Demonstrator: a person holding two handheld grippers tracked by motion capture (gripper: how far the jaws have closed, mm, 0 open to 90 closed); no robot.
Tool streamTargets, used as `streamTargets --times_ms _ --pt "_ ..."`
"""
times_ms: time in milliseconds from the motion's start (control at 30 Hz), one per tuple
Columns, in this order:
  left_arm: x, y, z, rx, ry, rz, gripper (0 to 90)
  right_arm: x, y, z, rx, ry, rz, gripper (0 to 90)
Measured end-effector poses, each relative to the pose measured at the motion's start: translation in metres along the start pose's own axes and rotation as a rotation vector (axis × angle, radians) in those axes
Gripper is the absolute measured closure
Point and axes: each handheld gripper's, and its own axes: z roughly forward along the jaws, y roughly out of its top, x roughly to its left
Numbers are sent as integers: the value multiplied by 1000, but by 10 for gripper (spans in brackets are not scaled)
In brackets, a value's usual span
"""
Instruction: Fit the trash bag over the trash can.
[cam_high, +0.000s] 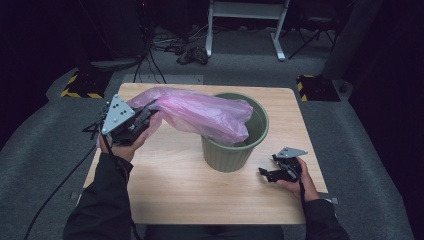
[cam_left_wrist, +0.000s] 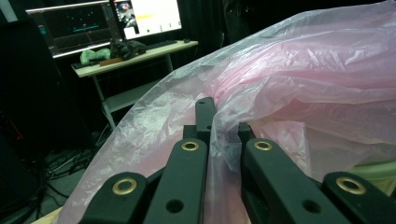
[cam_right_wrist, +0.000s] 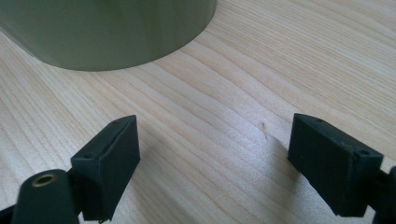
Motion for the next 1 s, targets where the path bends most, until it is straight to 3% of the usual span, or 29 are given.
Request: streamTargets --times_ms 133,367,700,1000 --pt "-7 1 8 19 3 21 886 -3 1 -4 9 2 20 212" --pt "-16 1 23 61 10 60 886 -8 17 -33 -103 8 37 241" --pt "-31 -1 45 120 6 119 886 0 69 -96 -290 5 -35 251" --pt "-32 -6 55 140 -2 118 886 13 119 -139 -427 21 -114 257"
